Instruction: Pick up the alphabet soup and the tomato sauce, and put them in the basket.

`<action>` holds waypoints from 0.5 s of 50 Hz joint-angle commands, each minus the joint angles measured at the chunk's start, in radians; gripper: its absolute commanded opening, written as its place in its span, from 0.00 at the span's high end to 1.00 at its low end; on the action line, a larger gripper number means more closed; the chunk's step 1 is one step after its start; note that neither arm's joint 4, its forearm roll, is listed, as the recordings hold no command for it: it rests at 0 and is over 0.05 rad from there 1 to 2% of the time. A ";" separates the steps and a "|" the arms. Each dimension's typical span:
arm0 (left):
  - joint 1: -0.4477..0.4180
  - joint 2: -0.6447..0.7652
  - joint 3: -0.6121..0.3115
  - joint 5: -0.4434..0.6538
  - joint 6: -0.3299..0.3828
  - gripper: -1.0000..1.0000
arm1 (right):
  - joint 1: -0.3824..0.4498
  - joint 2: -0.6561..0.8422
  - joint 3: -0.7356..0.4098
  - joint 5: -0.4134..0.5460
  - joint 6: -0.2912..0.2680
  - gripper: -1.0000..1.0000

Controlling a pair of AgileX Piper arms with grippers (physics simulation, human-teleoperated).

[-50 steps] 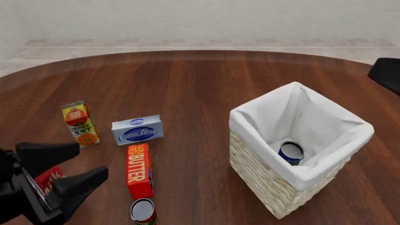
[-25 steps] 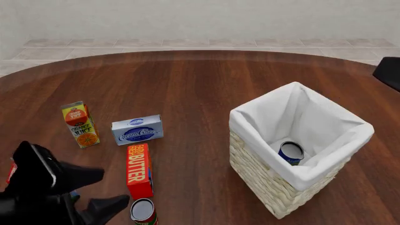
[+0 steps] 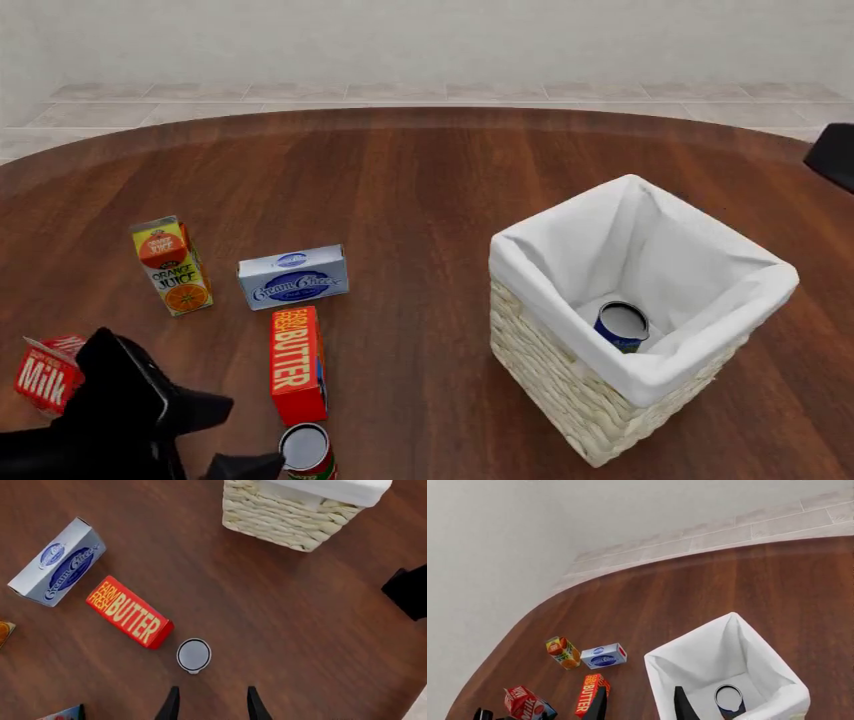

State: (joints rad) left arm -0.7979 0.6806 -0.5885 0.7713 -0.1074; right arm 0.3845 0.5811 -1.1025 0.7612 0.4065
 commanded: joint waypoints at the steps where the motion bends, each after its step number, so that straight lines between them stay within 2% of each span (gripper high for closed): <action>1: 0.055 0.028 0.044 -0.016 0.005 0.00 | -0.004 -0.004 -0.005 0.005 0.000 0.00; 2: 0.074 0.036 0.052 -0.022 0.019 0.00 | -0.004 -0.004 -0.006 0.005 0.000 0.00; 4: 0.049 0.036 0.056 -0.027 0.004 0.00 | -0.006 -0.003 -0.007 0.005 -0.001 0.00; 25: 0.046 0.105 0.123 -0.126 -0.017 0.00 | -0.014 -0.005 -0.012 0.011 -0.009 0.00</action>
State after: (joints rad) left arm -0.7499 0.7496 -0.4977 0.6941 -0.1160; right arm 0.3739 0.5753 -1.1142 0.7713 0.4000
